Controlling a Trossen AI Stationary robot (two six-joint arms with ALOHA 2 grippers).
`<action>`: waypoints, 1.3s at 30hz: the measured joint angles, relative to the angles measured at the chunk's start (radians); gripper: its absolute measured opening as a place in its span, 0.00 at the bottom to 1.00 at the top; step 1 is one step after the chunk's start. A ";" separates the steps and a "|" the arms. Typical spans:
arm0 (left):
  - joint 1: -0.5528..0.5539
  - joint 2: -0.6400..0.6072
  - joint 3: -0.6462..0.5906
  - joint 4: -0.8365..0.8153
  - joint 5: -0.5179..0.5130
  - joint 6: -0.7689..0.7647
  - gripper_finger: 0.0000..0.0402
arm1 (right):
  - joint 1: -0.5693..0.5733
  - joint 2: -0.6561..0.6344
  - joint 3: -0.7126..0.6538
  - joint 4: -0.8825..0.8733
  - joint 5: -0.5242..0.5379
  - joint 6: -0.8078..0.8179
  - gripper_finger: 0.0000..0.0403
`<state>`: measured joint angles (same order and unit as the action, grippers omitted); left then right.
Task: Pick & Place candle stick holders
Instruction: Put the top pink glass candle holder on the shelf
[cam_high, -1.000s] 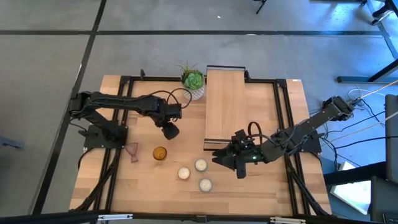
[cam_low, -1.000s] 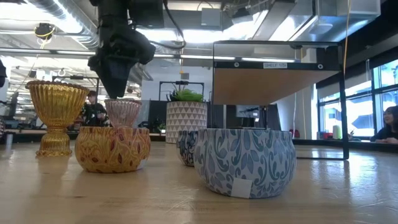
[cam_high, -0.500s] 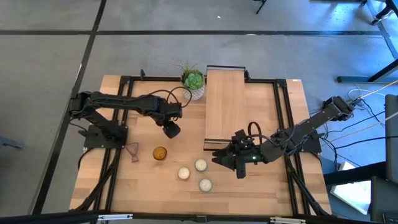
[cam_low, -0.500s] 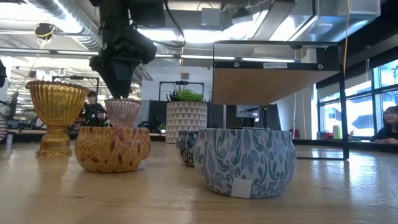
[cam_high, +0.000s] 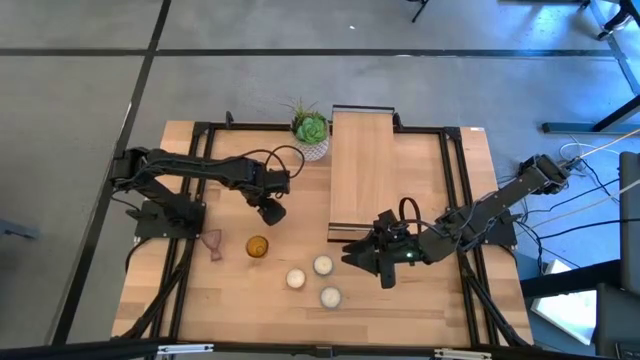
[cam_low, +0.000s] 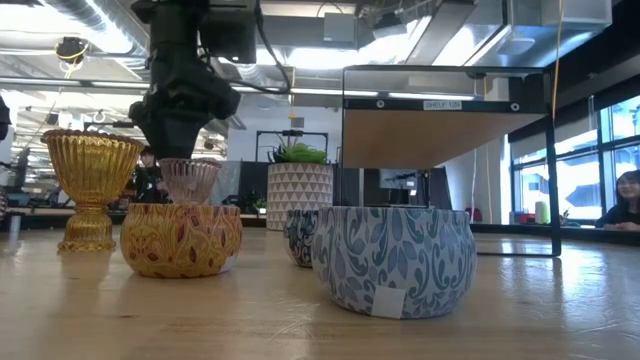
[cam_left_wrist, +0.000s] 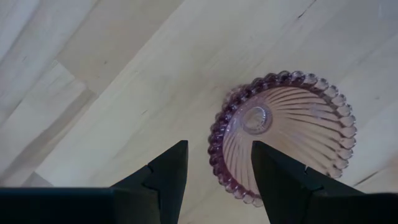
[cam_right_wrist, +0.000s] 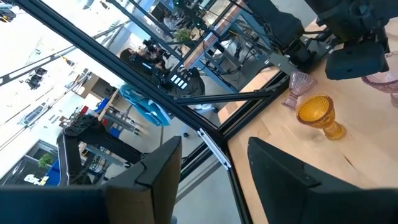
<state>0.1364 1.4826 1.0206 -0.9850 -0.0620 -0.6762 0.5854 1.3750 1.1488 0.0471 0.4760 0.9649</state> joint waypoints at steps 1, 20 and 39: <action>0.000 0.000 0.000 0.003 0.000 0.000 0.43 | 0.000 0.000 0.000 0.000 0.000 0.000 0.47; 0.003 0.000 0.000 0.022 -0.026 0.017 0.21 | 0.005 0.013 0.000 0.001 0.003 0.017 0.47; 0.003 0.005 0.000 0.045 -0.027 0.036 0.17 | 0.005 0.016 0.000 -0.006 0.003 0.023 0.47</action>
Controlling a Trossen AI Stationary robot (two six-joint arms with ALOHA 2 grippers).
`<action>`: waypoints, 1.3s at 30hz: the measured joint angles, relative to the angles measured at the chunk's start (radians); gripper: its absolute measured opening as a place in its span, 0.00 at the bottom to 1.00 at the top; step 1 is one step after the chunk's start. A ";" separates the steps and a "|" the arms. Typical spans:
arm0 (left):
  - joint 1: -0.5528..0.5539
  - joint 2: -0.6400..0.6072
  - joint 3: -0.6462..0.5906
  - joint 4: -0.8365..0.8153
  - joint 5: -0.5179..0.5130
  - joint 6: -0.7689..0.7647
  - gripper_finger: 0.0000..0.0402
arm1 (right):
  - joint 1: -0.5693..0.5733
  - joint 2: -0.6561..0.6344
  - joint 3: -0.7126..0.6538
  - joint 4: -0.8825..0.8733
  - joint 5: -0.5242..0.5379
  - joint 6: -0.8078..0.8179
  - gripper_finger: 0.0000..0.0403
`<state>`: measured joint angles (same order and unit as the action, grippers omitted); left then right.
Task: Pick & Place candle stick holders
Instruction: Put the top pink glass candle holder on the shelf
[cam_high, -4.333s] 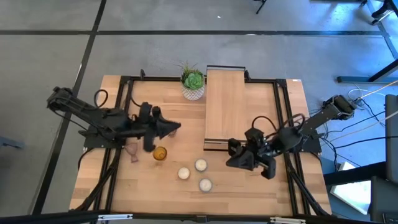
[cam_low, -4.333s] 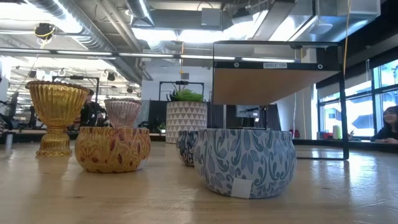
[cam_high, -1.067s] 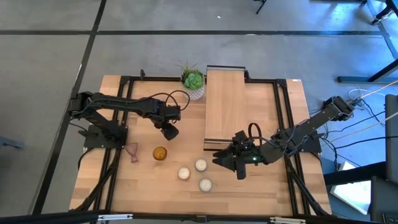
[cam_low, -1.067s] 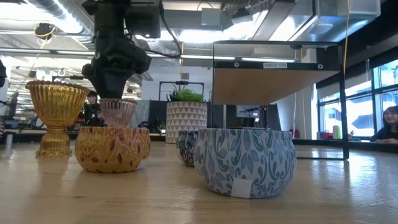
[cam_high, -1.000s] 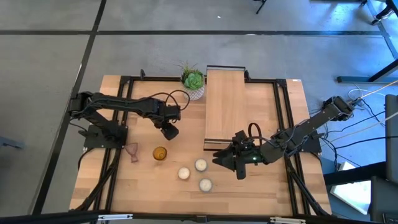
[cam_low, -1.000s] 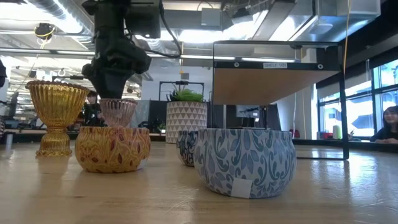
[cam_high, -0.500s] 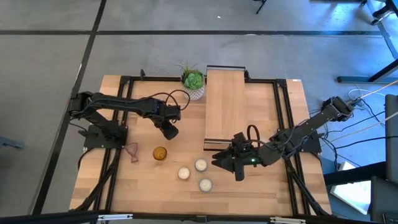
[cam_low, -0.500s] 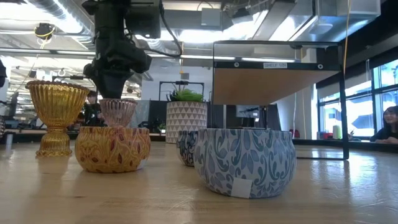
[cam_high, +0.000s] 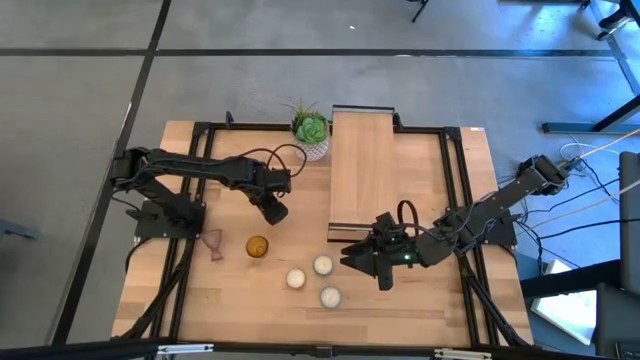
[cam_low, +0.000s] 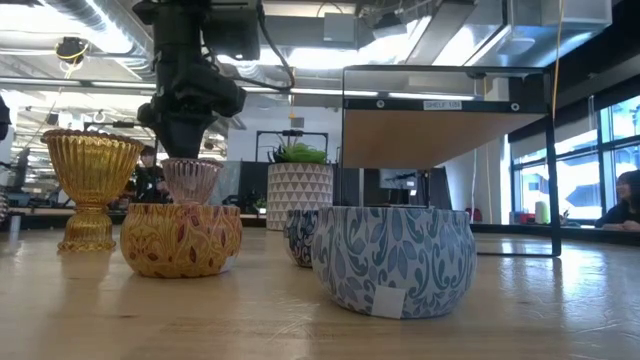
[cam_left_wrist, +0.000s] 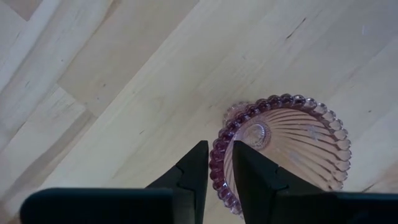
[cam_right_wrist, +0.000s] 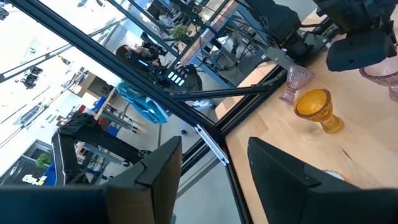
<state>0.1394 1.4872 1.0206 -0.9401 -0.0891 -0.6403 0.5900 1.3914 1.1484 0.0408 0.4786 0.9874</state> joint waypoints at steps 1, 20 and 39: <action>0.000 0.004 0.000 -0.001 0.001 0.000 0.16 | 0.000 0.000 0.000 -0.001 0.000 0.000 0.47; 0.010 -0.011 -0.004 -0.027 0.059 -0.004 0.05 | 0.001 0.000 0.000 -0.023 -0.011 0.004 0.47; 0.020 -0.104 0.268 -0.030 0.162 -0.001 0.05 | 0.002 -0.006 0.000 -0.030 -0.249 -0.007 0.47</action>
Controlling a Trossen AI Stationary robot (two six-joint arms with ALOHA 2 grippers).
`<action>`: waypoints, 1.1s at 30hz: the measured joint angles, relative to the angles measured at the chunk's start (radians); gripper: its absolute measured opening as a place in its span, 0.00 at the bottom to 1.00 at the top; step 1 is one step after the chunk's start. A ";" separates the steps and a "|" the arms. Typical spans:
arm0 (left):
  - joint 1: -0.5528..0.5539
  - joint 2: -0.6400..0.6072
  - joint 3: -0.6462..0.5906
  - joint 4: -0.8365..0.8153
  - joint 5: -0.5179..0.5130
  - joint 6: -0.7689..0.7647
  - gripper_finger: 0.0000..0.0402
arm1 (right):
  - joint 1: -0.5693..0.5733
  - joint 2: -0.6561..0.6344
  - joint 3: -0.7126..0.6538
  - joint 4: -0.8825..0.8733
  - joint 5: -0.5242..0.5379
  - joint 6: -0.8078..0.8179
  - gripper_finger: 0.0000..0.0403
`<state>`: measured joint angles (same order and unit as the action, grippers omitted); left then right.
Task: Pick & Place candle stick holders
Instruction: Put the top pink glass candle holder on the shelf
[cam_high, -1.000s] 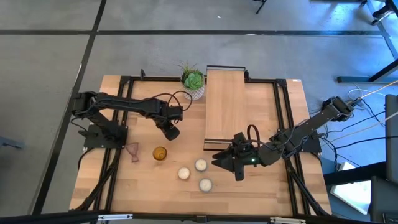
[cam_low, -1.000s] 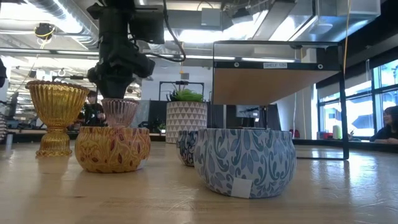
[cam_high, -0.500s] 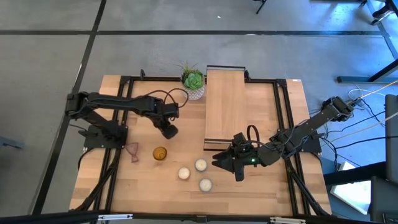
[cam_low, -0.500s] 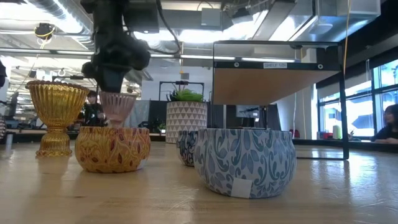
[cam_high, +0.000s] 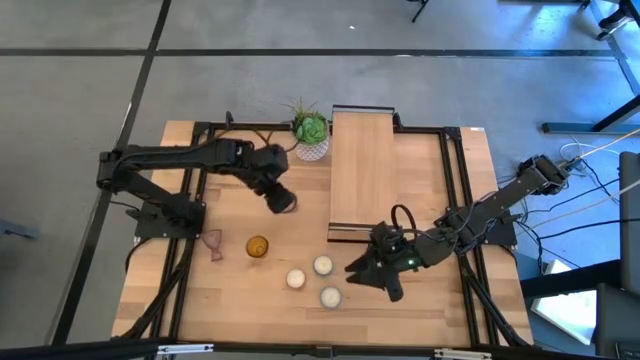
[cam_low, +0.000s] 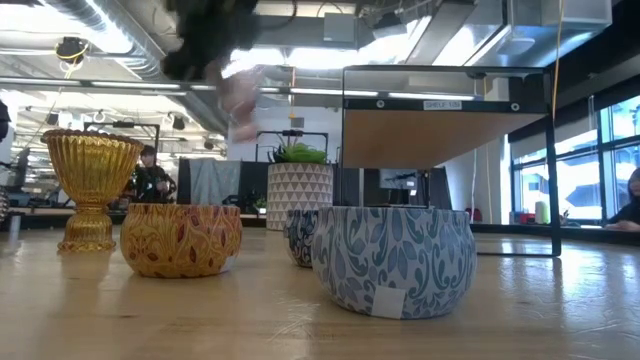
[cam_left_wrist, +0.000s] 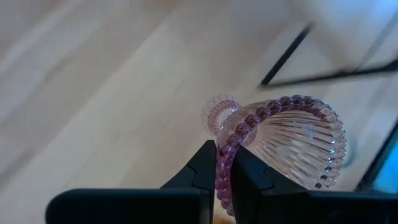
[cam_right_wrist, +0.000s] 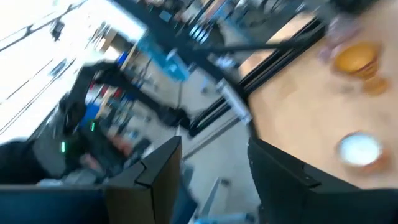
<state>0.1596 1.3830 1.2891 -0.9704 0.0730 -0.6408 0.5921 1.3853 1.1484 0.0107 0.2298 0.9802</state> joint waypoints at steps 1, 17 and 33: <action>0.000 0.017 0.042 -0.005 -0.006 0.009 0.05 | 0.001 0.000 0.000 -0.001 -0.036 0.000 0.47; 0.075 0.574 0.988 -0.417 -0.082 0.217 0.05 | 0.014 -0.131 0.000 -0.439 -0.144 0.078 0.47; 0.194 0.668 1.019 -0.410 0.079 0.223 0.05 | -0.225 -0.266 0.001 -0.884 0.267 0.274 0.47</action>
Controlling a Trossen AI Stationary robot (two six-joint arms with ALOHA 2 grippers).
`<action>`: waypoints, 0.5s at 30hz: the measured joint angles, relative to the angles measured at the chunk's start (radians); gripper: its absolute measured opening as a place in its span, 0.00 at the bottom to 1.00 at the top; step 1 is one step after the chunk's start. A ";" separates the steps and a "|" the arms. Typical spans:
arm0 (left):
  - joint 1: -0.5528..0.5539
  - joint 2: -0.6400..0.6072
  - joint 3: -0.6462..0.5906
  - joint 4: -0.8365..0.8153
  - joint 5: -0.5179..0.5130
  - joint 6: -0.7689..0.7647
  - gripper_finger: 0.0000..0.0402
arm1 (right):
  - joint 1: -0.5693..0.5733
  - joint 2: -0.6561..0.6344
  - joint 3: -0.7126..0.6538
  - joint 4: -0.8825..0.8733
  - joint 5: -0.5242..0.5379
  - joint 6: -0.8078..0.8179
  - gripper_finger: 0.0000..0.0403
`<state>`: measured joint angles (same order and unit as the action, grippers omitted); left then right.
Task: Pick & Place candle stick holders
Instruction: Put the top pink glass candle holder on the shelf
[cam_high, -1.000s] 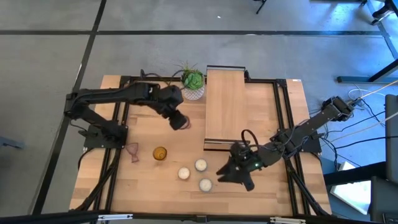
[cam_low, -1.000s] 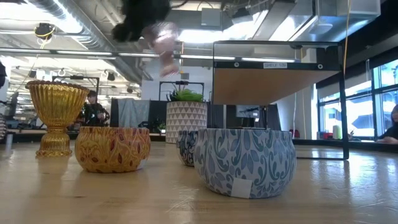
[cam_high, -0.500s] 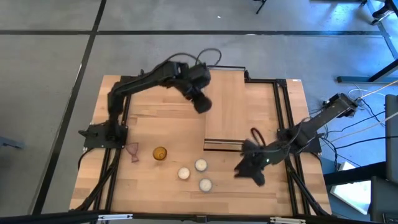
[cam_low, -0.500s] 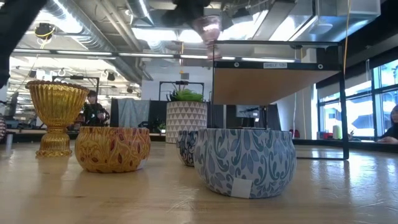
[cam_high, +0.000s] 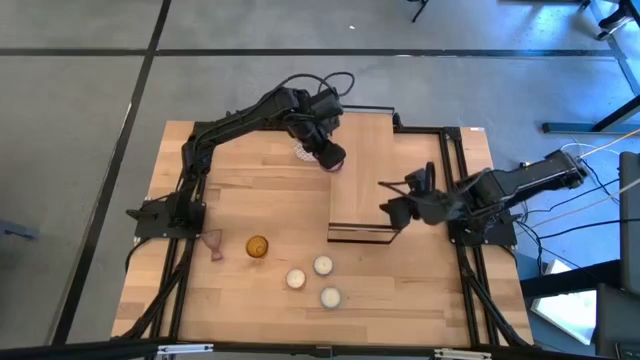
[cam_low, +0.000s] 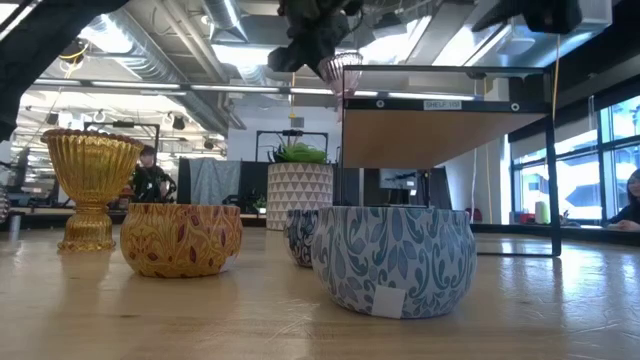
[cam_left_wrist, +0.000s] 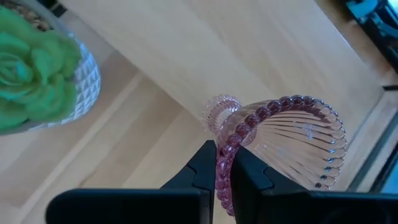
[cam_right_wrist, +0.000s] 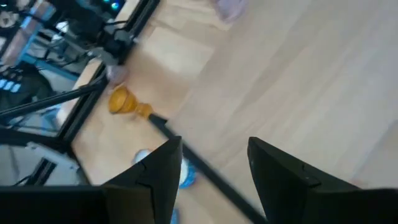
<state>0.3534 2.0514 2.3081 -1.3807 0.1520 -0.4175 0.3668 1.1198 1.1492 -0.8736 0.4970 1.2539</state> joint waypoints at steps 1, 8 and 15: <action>0.002 0.001 0.000 0.002 0.000 0.008 0.05 | -0.017 0.000 0.000 -0.010 -0.001 -0.006 0.47; 0.009 0.001 0.000 0.077 0.050 0.041 0.05 | -0.131 0.001 0.000 -0.016 0.000 -0.052 0.47; 0.023 0.021 0.000 0.097 0.063 0.039 0.05 | -0.233 0.001 0.000 -0.014 -0.002 -0.088 0.47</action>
<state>0.3761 2.0720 2.3077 -1.2835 0.2151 -0.3789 0.1337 1.1210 1.1492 -0.8879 0.4955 1.1660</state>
